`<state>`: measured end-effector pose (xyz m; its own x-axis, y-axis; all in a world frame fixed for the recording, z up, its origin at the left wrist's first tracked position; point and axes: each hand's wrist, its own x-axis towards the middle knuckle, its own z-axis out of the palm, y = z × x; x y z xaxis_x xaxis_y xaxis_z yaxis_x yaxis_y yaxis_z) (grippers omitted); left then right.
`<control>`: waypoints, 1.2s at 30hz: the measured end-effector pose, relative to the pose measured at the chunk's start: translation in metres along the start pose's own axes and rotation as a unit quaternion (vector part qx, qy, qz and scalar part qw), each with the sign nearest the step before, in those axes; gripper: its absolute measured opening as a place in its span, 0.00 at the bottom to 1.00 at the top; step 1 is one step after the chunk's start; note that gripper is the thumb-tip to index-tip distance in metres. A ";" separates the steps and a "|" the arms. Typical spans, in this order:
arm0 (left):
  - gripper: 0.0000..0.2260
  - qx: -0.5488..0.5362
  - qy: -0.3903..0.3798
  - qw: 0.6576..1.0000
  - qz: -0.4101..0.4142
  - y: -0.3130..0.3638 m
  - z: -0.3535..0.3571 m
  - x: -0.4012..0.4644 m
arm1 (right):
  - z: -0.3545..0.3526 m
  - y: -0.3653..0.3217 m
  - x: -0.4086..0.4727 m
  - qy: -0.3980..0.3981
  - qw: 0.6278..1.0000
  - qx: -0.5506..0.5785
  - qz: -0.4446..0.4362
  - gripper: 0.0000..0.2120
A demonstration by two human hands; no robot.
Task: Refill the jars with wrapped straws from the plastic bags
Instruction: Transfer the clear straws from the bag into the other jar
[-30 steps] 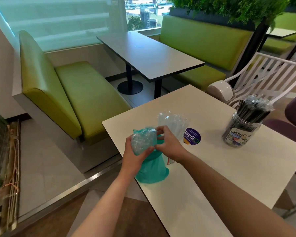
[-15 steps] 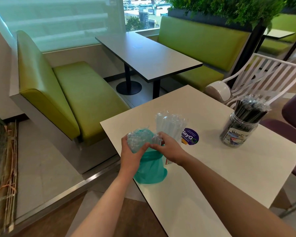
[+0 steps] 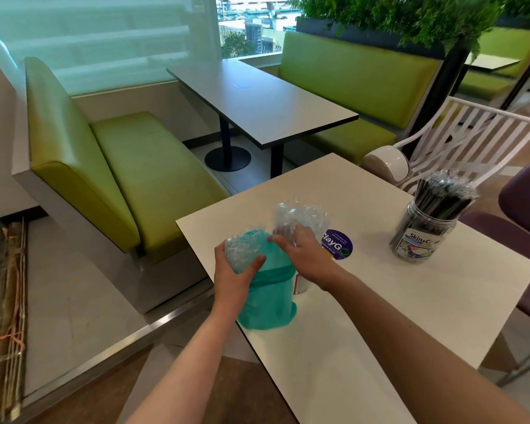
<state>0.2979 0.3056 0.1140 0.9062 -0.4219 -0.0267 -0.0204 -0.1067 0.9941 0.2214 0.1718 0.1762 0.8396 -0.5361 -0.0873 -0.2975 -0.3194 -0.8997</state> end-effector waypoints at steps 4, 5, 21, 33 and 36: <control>0.31 -0.004 -0.002 1.000 -0.001 0.002 0.001 -0.001 | -0.011 -0.013 -0.002 0.011 0.999 -0.018 -0.035 0.13; 0.31 -0.001 -0.003 1.000 -0.002 0.002 0.002 -0.002 | -0.013 -0.016 -0.002 0.016 0.999 -0.012 -0.040 0.13; 0.32 0.024 -0.003 1.000 -0.007 0.003 0.003 -0.002 | -0.087 -0.081 0.013 0.270 0.953 0.008 -0.135 0.18; 0.33 0.007 0.008 1.000 -0.022 0.001 0.000 -0.001 | -0.049 -0.046 0.023 0.206 0.968 -0.094 -0.108 0.19; 0.33 0.002 0.007 1.000 -0.021 0.001 0.000 -0.001 | -0.029 -0.023 0.030 0.147 0.979 -0.131 -0.060 0.18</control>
<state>0.2973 0.3062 0.1150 0.9123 -0.4042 -0.0665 0.0160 -0.1270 0.9918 0.2400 0.1403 0.2072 0.7195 -0.6723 0.1741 -0.3433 -0.5623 -0.7523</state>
